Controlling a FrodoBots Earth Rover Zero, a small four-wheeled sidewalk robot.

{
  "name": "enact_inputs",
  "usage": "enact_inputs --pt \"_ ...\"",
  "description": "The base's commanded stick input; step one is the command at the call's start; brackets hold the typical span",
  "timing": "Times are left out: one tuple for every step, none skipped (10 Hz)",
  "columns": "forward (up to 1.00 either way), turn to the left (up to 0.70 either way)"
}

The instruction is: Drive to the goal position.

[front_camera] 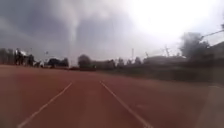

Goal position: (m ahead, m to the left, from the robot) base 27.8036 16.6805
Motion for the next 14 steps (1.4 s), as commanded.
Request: enact_inputs --pt "0.7 0.0" --pt "0.7 0.0" --pt "0.7 0.0" --pt "0.7 0.0" --pt "0.7 0.13" --pt "0.7 0.29" --pt "0.7 0.35" --pt "0.7 0.35" --pt "0.7 0.35" --pt "0.7 0.35" --pt "0.7 0.26" --pt "0.7 0.1" --pt "0.7 0.0" --pt "0.7 0.0"
